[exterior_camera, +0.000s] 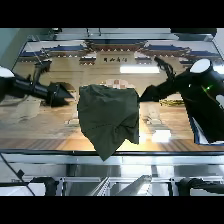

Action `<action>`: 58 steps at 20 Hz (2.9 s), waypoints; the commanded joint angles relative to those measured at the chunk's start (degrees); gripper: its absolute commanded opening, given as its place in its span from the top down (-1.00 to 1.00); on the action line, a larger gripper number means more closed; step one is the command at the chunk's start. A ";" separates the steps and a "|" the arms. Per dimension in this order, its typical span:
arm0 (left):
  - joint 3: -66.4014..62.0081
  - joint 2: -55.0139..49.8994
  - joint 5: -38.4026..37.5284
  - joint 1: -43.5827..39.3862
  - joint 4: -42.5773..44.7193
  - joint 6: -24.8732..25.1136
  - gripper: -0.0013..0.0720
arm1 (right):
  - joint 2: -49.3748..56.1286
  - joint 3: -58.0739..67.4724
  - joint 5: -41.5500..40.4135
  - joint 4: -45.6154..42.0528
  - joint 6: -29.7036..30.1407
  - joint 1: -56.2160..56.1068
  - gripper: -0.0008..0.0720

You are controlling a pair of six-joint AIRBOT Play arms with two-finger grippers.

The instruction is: Fold the shirts.

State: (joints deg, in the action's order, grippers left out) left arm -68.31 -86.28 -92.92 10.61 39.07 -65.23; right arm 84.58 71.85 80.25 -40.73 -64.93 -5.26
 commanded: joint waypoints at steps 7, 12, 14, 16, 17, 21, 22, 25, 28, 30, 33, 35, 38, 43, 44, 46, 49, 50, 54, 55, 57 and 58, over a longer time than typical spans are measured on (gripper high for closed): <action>30.73 16.37 22.53 -7.08 9.38 -8.83 -0.93 | -21.73 -26.77 -8.46 1.42 1.46 0.07 0.37; 33.07 12.50 32.37 -11.39 5.97 -7.52 -0.93 | -29.99 -31.36 -9.18 1.90 1.46 0.07 0.37; 30.25 9.35 34.29 -13.38 5.97 -7.28 -0.93 | -32.61 -31.93 -9.09 1.90 1.20 0.07 0.37; 27.06 6.49 34.47 -14.60 5.95 -7.28 -0.92 | -34.93 -31.93 -9.09 1.92 1.01 0.07 0.37; 25.59 5.40 34.45 -15.04 5.97 -7.28 -0.61 | -35.95 -31.93 -9.09 1.95 0.98 0.07 0.37; 20.94 3.67 32.48 -16.50 5.99 -7.21 0.59 | -39.06 -32.11 -9.07 1.88 0.09 0.09 0.37; 19.78 3.74 31.54 -16.52 5.99 -7.21 0.84 | -39.47 -32.37 -9.11 1.86 0.09 0.09 0.37; 15.45 3.74 26.91 -16.31 5.99 -7.26 0.90 | -39.78 -34.67 -9.66 1.88 -2.01 0.17 0.37; 11.43 3.74 21.44 -15.34 5.95 -7.26 0.90 | -39.78 -40.26 -11.93 1.92 -7.54 0.17 0.37; 9.25 4.72 19.28 -15.23 5.97 -7.26 0.91 | -39.78 -44.41 -14.62 1.92 -10.19 0.15 0.36; 6.10 7.58 18.91 -14.49 5.99 -7.23 0.90 | -39.15 -48.61 -18.56 2.75 -12.07 0.15 0.35; 3.96 9.86 17.90 -12.70 5.97 -7.26 0.90 | -38.45 -49.35 -21.22 4.37 -12.02 0.13 -0.05; 1.20 11.91 14.43 -8.66 5.97 -7.23 0.90 | -35.58 -49.37 -25.86 6.84 -11.80 0.04 -0.63; 0.72 12.83 11.19 -5.14 6.03 -5.86 0.90 | -25.66 -49.37 -26.45 11.41 -7.32 -0.48 -0.63; 0.72 12.83 10.78 -4.61 6.03 -5.51 0.90 | -23.43 -49.37 -26.77 13.90 -4.90 -1.38 -0.63; 0.72 12.83 10.78 -3.39 5.99 -5.05 0.90 | -18.88 -49.37 -29.38 18.47 -1.95 -4.22 -0.62; 0.72 12.83 10.25 -1.18 5.97 -4.26 0.90 | -12.20 -49.33 -30.75 28.11 5.68 -7.87 -0.60; 0.72 12.83 9.90 -0.52 5.97 -4.15 0.90 | -10.51 -49.29 -30.75 31.82 8.72 -8.59 -0.60; 0.72 12.83 9.90 0.35 5.92 -3.54 0.88 | -6.95 -47.58 -30.75 39.54 14.16 -11.06 -0.42; 0.72 12.83 9.90 0.13 5.88 -3.23 0.88 | -6.62 -46.69 -30.75 39.50 14.19 -12.07 -0.02; 0.72 12.83 9.92 -0.70 5.92 -3.13 0.88 | -6.12 -44.92 -30.80 39.52 14.12 -14.01 -0.01; 0.72 12.83 9.92 -0.72 5.90 -3.13 0.88 | -5.92 -44.17 -30.77 39.52 13.94 -14.95 -0.01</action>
State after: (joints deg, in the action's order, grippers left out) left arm -67.53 -73.49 -82.96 10.17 45.01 -68.73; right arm 77.38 25.67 49.54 -3.55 -52.53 -17.67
